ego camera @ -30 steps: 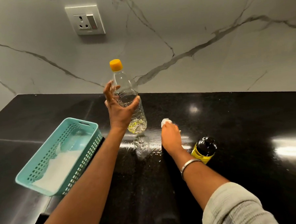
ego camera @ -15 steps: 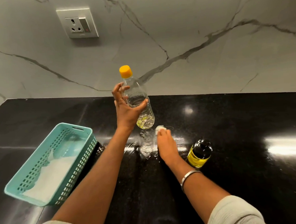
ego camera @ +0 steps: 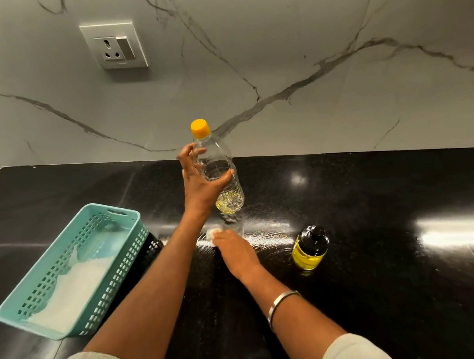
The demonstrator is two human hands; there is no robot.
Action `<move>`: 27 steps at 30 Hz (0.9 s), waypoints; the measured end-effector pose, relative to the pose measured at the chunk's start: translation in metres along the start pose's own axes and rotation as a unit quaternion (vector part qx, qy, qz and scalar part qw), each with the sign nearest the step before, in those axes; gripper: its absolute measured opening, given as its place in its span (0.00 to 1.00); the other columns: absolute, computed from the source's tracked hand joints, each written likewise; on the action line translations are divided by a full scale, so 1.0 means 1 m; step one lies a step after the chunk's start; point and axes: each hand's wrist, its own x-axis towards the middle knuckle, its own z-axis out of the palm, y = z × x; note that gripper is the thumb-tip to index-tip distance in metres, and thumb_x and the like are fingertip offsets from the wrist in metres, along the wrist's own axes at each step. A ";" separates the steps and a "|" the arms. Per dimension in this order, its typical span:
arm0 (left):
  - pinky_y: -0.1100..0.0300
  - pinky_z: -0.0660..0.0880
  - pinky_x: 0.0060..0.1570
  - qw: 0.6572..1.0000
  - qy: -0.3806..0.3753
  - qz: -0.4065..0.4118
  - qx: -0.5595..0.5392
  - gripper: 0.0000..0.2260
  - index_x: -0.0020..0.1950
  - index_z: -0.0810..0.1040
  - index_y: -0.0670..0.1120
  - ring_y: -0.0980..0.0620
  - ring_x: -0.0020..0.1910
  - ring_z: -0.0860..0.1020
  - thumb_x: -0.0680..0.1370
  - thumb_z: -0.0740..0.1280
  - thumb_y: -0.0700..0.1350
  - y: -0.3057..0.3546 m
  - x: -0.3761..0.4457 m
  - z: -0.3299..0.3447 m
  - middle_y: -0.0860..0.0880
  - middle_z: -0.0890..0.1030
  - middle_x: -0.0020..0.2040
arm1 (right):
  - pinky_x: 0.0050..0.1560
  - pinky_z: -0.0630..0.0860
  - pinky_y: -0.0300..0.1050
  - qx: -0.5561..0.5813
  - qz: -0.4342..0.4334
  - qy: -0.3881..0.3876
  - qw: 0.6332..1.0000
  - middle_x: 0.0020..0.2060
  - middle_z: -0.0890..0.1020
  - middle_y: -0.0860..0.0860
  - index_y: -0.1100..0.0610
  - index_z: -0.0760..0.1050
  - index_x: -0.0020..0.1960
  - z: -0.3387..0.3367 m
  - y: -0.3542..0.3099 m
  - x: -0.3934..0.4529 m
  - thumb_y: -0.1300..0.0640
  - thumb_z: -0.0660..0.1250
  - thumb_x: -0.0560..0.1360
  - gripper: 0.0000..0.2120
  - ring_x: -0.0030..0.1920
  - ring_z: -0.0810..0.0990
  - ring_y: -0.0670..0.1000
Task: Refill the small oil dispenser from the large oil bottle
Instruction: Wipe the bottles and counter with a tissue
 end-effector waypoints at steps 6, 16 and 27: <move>0.43 0.75 0.59 0.999 -0.029 -0.028 0.003 0.40 0.67 0.58 0.57 0.45 0.63 0.73 0.63 0.78 0.52 -0.004 -0.014 0.015 0.50 0.70 0.64 | 0.59 0.71 0.48 -0.024 -0.032 -0.033 0.999 0.59 0.75 0.55 0.62 0.76 0.62 -0.015 -0.001 -0.011 0.71 0.61 0.75 0.17 0.63 0.69 0.55; 0.40 0.73 0.61 0.998 -0.038 -0.054 0.010 0.41 0.66 0.55 0.66 0.44 0.64 0.72 0.61 0.77 0.54 0.000 -0.018 0.015 0.51 0.69 0.67 | 0.58 0.74 0.51 0.063 0.002 0.024 0.998 0.55 0.77 0.56 0.62 0.78 0.58 -0.017 0.015 -0.033 0.70 0.63 0.74 0.15 0.59 0.73 0.55; 0.40 0.72 0.61 0.992 -0.078 -0.091 0.027 0.41 0.70 0.56 0.58 0.46 0.61 0.73 0.67 0.77 0.40 0.005 -0.023 0.015 0.53 0.72 0.60 | 0.64 0.70 0.40 0.115 0.029 0.074 0.990 0.58 0.77 0.52 0.59 0.78 0.59 -0.025 0.019 -0.056 0.69 0.61 0.77 0.14 0.62 0.71 0.49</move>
